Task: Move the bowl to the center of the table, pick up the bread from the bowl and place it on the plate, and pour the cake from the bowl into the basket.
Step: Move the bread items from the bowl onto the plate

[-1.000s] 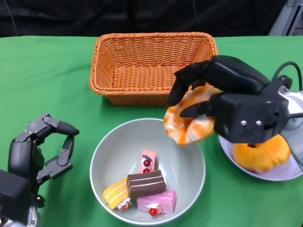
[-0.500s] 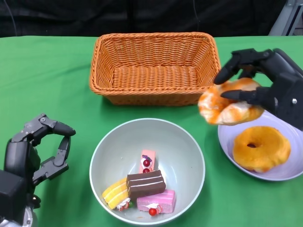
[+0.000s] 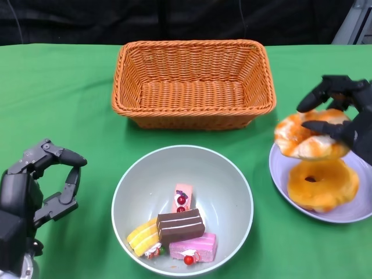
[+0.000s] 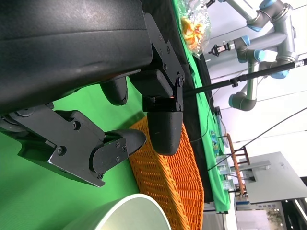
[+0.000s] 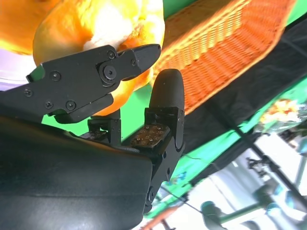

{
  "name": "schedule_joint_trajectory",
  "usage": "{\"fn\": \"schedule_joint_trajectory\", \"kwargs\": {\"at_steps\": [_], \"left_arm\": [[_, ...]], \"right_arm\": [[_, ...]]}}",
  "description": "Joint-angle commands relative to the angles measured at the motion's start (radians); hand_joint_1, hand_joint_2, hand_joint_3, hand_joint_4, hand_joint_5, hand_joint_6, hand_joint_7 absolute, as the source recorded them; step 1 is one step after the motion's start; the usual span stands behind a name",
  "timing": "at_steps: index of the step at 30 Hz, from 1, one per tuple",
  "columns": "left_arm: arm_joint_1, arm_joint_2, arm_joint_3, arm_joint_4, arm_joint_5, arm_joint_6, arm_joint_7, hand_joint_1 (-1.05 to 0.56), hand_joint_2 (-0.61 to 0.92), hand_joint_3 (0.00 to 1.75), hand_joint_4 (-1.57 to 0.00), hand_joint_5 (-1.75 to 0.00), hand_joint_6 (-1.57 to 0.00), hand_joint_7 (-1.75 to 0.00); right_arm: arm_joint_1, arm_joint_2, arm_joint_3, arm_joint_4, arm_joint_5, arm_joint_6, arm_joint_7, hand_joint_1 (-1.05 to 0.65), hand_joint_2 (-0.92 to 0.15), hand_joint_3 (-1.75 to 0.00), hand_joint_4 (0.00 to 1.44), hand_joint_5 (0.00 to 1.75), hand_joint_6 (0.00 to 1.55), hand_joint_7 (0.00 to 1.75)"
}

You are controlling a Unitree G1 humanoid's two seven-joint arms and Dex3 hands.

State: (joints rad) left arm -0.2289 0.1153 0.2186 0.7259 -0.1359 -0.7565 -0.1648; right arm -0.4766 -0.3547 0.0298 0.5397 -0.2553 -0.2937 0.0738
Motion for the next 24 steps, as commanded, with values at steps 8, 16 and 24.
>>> {"fn": "schedule_joint_trajectory", "kwargs": {"at_steps": [8,16,24], "left_arm": [[-0.001,0.019,0.012,0.005,-0.011,0.0,-0.003,-0.07,0.64,0.96,-0.75,-1.75,-0.73,-1.3],[0.003,0.018,0.014,-0.003,-0.006,0.005,0.007,-0.08,0.63,0.95,-0.75,-1.75,-0.74,-1.28],[0.008,0.018,0.016,-0.015,-0.019,0.016,-0.008,-0.07,0.64,0.94,-0.75,-1.75,-0.74,-1.26]], "right_arm": [[-0.025,-0.011,0.023,0.222,-0.071,-0.134,-0.144,-0.1,-0.92,-0.06,0.62,1.53,0.7,0.96],[-0.065,0.034,0.056,0.438,-0.1,-0.237,-0.283,-0.11,-0.92,-0.04,0.64,1.5,0.73,0.95],[-0.105,0.072,0.084,0.562,-0.119,-0.252,-0.39,-0.1,-0.92,-0.05,0.64,1.5,0.72,0.95]]}}
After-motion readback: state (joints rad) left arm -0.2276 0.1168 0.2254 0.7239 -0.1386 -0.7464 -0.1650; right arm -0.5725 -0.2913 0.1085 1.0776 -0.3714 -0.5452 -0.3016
